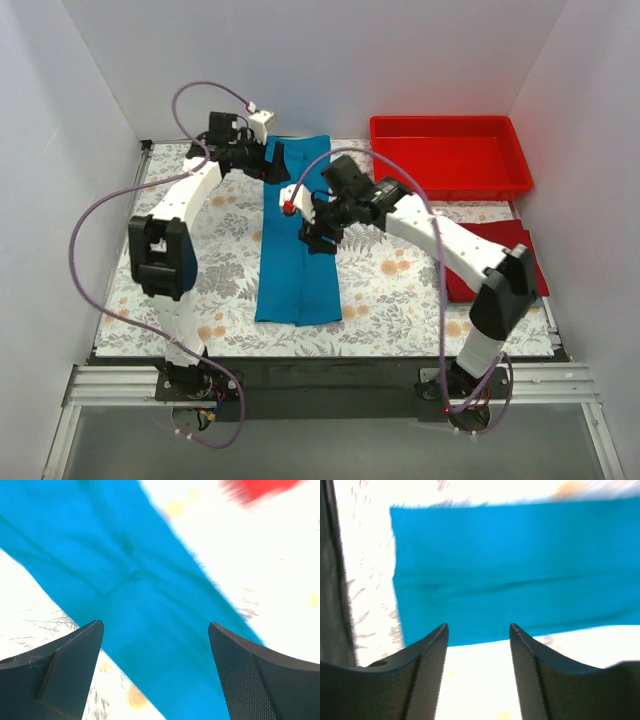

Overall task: Fold and stack the t-shirts
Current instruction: Fold the tshirt

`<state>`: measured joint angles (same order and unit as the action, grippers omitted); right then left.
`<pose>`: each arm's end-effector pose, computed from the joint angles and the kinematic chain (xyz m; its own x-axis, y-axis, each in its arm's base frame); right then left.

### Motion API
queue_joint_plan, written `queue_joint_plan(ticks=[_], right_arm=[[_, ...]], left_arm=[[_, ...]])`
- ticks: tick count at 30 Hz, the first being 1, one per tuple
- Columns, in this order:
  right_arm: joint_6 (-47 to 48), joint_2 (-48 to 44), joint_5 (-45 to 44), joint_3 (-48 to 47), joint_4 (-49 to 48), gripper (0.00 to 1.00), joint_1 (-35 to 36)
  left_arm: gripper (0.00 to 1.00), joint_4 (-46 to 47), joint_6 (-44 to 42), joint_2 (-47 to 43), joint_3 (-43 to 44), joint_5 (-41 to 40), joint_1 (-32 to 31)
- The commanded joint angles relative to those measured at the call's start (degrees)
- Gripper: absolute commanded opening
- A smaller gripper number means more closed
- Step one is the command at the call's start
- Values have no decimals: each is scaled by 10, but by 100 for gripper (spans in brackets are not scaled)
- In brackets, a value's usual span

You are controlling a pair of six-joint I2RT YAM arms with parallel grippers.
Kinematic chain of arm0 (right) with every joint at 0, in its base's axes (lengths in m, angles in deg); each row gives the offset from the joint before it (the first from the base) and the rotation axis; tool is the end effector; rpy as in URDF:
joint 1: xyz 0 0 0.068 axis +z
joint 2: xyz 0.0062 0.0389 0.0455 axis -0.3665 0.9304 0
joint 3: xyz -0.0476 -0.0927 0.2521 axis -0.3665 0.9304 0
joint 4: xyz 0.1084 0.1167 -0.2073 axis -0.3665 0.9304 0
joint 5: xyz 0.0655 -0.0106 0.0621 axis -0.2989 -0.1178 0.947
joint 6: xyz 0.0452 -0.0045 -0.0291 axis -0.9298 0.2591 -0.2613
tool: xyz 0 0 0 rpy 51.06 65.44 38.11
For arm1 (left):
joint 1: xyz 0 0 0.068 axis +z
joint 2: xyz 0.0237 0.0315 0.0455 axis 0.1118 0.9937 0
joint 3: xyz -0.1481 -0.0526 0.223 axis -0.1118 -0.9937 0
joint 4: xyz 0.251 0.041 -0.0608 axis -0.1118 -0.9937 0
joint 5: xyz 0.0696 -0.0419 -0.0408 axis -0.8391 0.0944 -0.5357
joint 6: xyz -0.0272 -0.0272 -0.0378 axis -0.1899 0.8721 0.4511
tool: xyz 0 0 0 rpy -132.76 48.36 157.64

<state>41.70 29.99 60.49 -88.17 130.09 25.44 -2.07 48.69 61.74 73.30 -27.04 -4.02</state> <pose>0.2579 0.2980 0.2986 0.0017 -0.7275 -0.6861 -0.9980 0.0424 -0.0475 0.4604 -0.1032 0.2551 -0.8779 -0.2585 -0.4030 0.0786 0.7526 -0.6538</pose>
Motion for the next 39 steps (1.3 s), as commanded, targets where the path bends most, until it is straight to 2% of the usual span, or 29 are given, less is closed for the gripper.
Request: queue_joint_plan(ticks=[1,4,5,7,8,9,10,14,18,20,21,24,27,31,36,39], right_arm=[[77,-71,-68,-10,-46,68,3],[66,-113,-84,28,-117,75,3],[67,-136,-86,55,-136,84,4],[67,-168,-72,92,-186,86,5],[76,-177,-65,128,-195,87,5],[84,-185,-54,145,-199,92,5],[94,-195,-23,160,-199,97,5],[162,-232,44,244,-167,98,18],[212,-250,-9,388,-199,94,60],[215,-264,-11,423,-228,90,65],[220,-265,-12,433,-251,83,68],[251,-253,-33,467,-283,70,84],[273,-227,-42,483,-310,65,86],[275,-195,-43,483,-334,60,92],[286,-162,-48,489,-341,47,104],[289,-154,-49,497,-341,47,111]], left_arm=[[86,51,-34,-171,-68,91,9],[86,52,-98,-289,-189,157,12],[87,46,-109,-315,-219,162,13],[87,-8,-173,-394,-298,149,13],[87,-39,-217,-416,-324,154,13],[88,-71,-324,-440,-368,162,13],[84,-116,-356,-461,-398,178,13],[79,-173,-478,-582,-520,218,14],[74,-174,-582,-651,-641,228,9],[72,-166,-647,-662,-692,212,4],[69,-158,-657,-661,-704,205,2],[61,-127,-690,-628,-739,183,-6],[58,-113,-727,-602,-758,168,-18],[56,-50,-717,-586,-780,152,-40],[56,11,-703,-557,-805,123,-64],[54,42,-687,-533,-809,111,-77]])
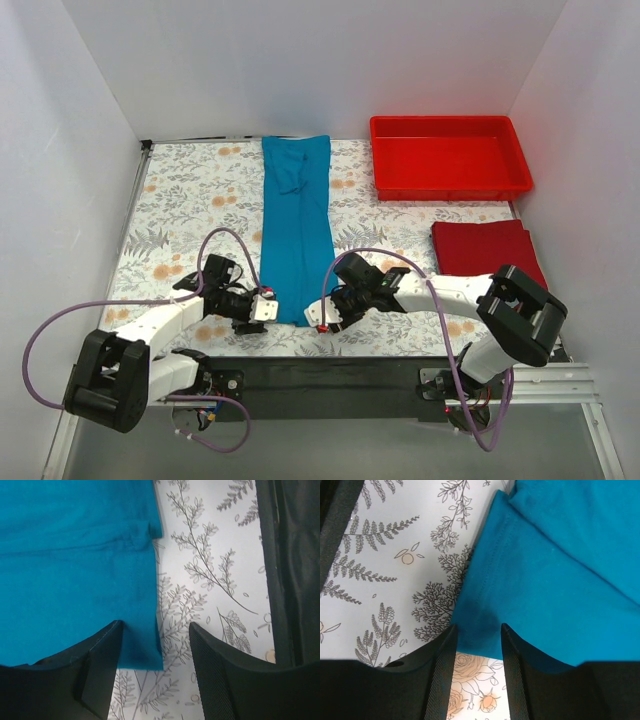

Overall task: Fold and stack the t-shirts
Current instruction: Fold the tshirt

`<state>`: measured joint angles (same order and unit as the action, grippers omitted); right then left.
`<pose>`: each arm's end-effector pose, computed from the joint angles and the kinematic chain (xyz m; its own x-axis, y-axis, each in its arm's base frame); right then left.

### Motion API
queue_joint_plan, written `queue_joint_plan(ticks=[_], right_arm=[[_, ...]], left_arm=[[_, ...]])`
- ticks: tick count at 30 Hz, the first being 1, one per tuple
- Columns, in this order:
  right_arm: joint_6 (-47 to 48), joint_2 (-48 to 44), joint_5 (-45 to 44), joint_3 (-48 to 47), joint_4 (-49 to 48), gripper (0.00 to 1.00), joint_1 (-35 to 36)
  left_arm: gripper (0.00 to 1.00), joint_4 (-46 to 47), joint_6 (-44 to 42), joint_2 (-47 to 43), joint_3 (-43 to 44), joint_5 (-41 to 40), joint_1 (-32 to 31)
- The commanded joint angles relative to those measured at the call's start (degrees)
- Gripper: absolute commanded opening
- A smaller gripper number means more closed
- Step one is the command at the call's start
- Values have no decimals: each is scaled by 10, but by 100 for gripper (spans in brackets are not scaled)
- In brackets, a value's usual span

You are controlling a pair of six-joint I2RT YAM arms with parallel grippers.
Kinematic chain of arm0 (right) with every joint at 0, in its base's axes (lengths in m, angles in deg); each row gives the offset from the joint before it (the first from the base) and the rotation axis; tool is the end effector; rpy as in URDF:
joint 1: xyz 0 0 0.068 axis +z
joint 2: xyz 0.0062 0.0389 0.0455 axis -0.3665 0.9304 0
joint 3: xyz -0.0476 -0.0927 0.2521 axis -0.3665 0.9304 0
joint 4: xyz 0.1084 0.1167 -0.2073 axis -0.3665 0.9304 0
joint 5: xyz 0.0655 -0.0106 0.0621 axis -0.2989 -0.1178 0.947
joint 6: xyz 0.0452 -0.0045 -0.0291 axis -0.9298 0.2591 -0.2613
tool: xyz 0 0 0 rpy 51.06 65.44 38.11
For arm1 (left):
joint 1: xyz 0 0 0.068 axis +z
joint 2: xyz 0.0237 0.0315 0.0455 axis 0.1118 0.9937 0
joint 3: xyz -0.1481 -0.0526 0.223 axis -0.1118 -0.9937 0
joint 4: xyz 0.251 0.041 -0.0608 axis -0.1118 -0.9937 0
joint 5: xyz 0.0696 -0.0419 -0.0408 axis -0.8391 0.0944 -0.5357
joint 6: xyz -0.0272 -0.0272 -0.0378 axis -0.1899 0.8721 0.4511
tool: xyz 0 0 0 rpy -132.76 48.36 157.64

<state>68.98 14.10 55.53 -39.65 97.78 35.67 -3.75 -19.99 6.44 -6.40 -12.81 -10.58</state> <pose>0.1461 0.2490 0.1656 0.5698 -0.6271 -0.5311 -0.8216 -0.4216 -0.3837 0.1427 -0.0698 0.1417 -0.4542 0.6146 -0.6450 0.8907 0.2955 -0.3456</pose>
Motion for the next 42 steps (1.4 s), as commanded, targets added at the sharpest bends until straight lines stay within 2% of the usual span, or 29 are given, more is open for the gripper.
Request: queue_joint_plan(ticks=[1,5,6,9,13,16,19,20,23,27,34,37,41,42], right_arm=[[17,4,4,13,-17,47,10],[18,4,11,13,-12,47,18],[17,8,11,11,-9,47,22],[12,29,18,-1,5,47,23],[5,26,12,-18,27,51,24],[9,-4,18,-35,70,60,23],[11,-36,28,-43,105,65,24],[13,-42,30,-41,110,66,23],[23,-51,28,-31,120,66,24],[20,-32,17,-26,116,65,24],[0,21,-9,-21,77,62,23],[-5,35,-13,-14,68,57,23],[-22,51,-17,-22,63,40,23],[-30,55,-20,-26,62,33,23]], left_arm=[[54,67,4,25,-11,-32,-14],[41,75,12,49,-8,-39,-24],[33,75,12,54,-8,-40,-26],[25,78,14,59,-9,-43,-36],[20,80,26,63,-9,-52,-50],[19,80,22,57,-14,-54,-50],[25,79,27,39,-14,-54,-50],[31,78,35,33,-12,-53,-50],[40,60,61,17,8,-47,-50],[45,17,60,0,25,-49,-49],[45,-26,27,-13,26,-62,-25],[42,-26,16,0,27,-65,-17],[35,-16,9,44,33,-59,-17],[33,-13,8,51,35,-56,-17]])
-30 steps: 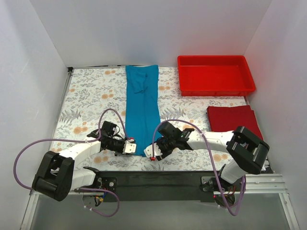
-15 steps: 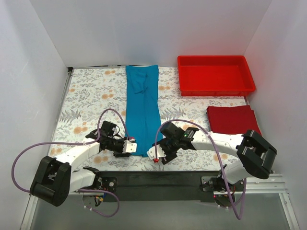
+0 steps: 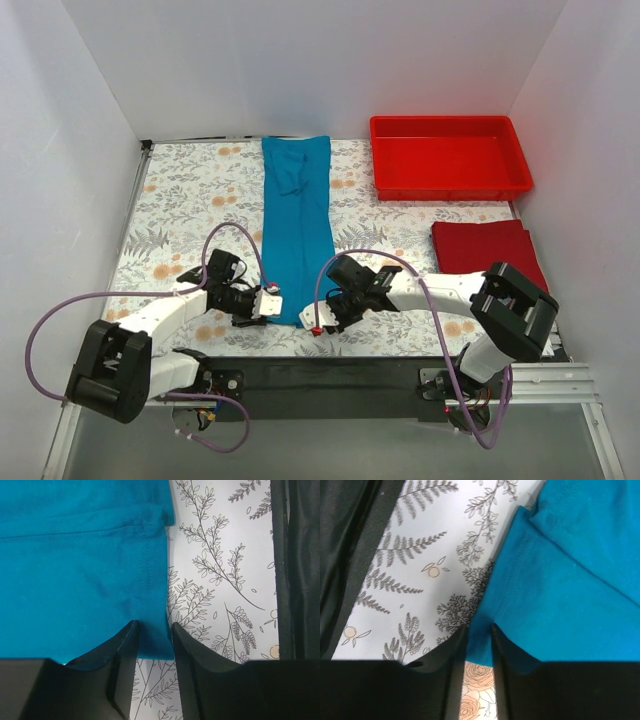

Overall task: Fold and stack the t-shirts
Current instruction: Fold the tshirt

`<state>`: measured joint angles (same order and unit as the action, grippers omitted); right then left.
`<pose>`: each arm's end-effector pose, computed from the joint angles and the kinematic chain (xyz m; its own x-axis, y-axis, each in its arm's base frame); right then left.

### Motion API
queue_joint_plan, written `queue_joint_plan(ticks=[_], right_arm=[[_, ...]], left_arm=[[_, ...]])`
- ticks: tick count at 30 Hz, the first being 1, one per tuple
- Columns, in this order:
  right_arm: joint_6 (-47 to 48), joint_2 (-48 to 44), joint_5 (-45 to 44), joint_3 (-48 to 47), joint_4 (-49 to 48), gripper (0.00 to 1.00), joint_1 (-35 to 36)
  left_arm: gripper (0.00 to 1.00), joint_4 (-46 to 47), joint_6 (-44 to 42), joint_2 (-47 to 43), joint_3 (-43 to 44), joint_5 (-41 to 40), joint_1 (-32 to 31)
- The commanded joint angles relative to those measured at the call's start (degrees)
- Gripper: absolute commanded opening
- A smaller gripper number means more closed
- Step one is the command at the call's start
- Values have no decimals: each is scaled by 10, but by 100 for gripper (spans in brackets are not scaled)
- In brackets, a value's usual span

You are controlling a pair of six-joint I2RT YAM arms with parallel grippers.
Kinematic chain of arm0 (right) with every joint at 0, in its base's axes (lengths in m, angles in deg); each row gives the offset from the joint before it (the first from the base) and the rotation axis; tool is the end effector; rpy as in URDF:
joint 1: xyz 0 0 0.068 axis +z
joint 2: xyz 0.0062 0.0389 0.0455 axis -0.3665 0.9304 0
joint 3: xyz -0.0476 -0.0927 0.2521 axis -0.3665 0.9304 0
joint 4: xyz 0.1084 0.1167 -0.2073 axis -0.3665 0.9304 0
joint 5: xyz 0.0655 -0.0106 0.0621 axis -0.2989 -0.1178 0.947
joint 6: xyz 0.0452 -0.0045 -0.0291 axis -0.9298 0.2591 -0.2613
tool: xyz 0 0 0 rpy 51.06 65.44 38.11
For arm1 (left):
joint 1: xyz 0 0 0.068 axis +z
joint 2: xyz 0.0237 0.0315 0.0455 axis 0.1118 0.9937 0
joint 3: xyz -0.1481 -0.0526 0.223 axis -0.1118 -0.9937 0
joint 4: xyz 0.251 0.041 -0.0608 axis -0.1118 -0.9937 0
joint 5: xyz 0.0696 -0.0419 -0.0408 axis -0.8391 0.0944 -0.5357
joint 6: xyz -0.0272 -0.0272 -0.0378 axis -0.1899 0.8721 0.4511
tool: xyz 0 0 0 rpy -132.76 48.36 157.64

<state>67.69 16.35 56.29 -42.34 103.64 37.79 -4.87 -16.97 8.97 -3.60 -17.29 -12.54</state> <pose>0.1378 0.2568 0.1621 0.5483 -0.6517 -0.5241 -0.8343 -0.4691 -0.2895 0.1505 -0.0760 0.1454 -0.4865 0.6510 -0.5827 0.8733 0.3434 -0.3455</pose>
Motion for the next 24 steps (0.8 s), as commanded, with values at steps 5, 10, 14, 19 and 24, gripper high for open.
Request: queue_joint_plan(ticks=[5,10,14,19,24], right_arm=[[-43,64,-49,-14,-3,6,3],[-71,53,-54,-36,7,1,9],[-86,-8,-34,-36,25,1,32],[-102,-58,-34,-61,31,1,30],[-79,-46,-32,-112,31,1,-17]], left_arm=[[17,14,-14,46,16,3,-7],[4,2,9,-5,9,25,-26],[0,-37,21,-81,0,45,-35],[0,-40,95,-119,25,41,-33],[0,-3,115,-67,77,55,-6]])
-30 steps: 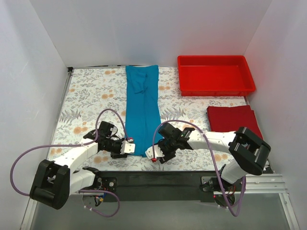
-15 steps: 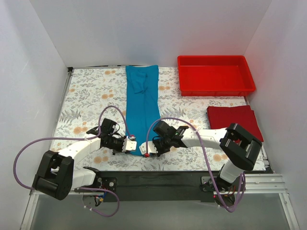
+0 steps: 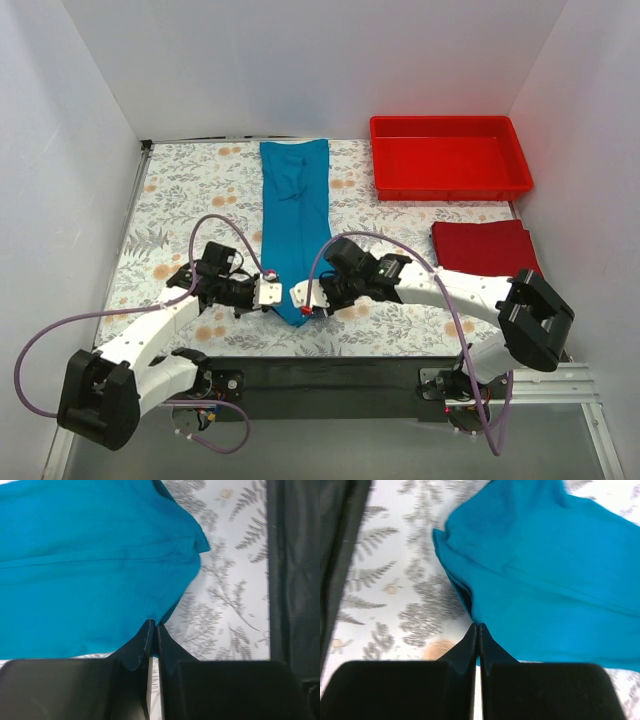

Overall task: Fold and stack the t-shirts
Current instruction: Fold the tshirt

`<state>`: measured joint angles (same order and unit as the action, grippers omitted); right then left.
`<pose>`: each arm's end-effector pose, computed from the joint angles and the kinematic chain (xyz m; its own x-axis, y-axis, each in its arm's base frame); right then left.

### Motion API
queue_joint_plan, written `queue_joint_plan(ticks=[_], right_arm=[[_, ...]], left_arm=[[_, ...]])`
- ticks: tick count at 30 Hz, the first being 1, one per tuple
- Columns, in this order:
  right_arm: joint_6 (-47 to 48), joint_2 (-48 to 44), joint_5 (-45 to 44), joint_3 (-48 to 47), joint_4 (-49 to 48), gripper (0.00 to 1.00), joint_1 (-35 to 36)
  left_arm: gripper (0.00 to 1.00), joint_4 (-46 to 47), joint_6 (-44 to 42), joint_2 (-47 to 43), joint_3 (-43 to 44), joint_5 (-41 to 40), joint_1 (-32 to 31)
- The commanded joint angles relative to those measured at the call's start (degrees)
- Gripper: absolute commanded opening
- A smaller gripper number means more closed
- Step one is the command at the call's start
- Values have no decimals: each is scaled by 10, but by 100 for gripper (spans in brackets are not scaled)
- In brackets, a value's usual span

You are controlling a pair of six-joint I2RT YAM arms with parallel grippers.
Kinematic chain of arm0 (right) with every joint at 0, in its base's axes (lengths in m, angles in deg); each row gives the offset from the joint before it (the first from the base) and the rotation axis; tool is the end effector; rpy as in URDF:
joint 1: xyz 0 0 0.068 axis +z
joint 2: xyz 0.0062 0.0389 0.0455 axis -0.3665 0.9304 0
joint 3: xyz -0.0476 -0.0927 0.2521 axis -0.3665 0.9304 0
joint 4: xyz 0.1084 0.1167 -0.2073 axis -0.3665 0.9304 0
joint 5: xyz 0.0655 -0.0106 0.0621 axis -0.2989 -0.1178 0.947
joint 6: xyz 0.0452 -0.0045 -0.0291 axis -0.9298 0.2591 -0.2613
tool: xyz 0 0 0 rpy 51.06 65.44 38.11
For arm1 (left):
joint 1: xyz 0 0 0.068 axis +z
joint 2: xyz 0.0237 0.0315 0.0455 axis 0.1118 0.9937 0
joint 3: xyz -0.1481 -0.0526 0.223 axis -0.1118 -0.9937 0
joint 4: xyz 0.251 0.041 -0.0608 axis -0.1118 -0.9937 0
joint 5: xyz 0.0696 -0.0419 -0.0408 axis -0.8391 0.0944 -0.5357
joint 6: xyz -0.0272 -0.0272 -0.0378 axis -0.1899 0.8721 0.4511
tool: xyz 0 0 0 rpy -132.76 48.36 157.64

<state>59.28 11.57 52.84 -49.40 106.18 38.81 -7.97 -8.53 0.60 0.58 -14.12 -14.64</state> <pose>0.1416 0.2697 0.2182 0.4795 -0.6549 -0.5842 -0.8762 -0.3202 -0.3603 0.1472 -0.0829 0.1862 -0.4958 0.5613 -0.6627 0.8679 0.3479 -0.3546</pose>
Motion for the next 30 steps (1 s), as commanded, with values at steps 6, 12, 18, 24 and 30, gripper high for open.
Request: queue_joint_plan(ticks=[6,12,18,24,30], right_arm=[[48,63,17,-124,-2,1,-99],[82,153,23,-212,-24,1,-154],[105,248,30,-317,-36,1,-201],[125,323,37,-396,-52,1,-232],[142,382,33,-443,-63,1,-247]], left_arm=[[0,100,37,138,126,47,66],[0,172,59,260,227,57,103],[0,205,61,384,329,48,125],[0,225,65,473,410,38,139],[0,247,64,535,448,19,142]])
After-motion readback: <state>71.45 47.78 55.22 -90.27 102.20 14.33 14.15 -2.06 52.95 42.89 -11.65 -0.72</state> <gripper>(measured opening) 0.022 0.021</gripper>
